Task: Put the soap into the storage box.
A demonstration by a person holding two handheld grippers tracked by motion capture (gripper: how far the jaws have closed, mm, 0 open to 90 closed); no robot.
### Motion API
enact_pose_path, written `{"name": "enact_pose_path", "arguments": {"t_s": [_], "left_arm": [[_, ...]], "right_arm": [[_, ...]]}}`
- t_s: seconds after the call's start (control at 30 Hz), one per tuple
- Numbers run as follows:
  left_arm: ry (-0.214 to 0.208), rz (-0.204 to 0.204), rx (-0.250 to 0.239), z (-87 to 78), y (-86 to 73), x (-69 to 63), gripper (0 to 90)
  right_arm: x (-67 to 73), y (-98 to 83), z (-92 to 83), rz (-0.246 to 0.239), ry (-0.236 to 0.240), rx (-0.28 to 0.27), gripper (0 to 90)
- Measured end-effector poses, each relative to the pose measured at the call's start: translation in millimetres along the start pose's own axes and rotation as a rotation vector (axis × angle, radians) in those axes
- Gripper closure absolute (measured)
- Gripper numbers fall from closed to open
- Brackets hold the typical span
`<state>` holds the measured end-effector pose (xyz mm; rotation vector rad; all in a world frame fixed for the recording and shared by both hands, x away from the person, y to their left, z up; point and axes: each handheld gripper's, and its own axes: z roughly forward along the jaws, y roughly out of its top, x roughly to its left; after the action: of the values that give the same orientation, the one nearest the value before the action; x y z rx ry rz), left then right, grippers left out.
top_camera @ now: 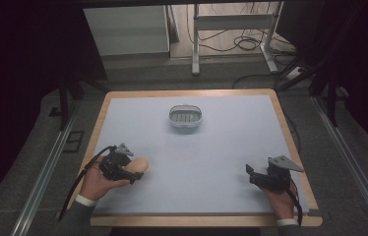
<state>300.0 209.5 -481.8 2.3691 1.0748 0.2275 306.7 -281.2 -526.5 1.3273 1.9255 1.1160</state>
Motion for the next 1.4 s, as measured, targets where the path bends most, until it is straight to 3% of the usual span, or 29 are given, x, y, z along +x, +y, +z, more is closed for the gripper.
{"name": "enact_pose_path", "arguments": {"t_s": [0.7, 1.4], "left_arm": [[-0.009, 0.029, 0.006, 7.6, 27.3, -0.3, 32.2], [-0.003, 0.040, -0.013, 9.6, 40.4, 0.6, 32.2]], "right_arm": [[1.0, 0.2, 1.1, -0.007, -0.008, 0.009, 9.8], [1.4, 0.1, 0.5, -0.014, -0.005, 0.005, 9.8]]}}
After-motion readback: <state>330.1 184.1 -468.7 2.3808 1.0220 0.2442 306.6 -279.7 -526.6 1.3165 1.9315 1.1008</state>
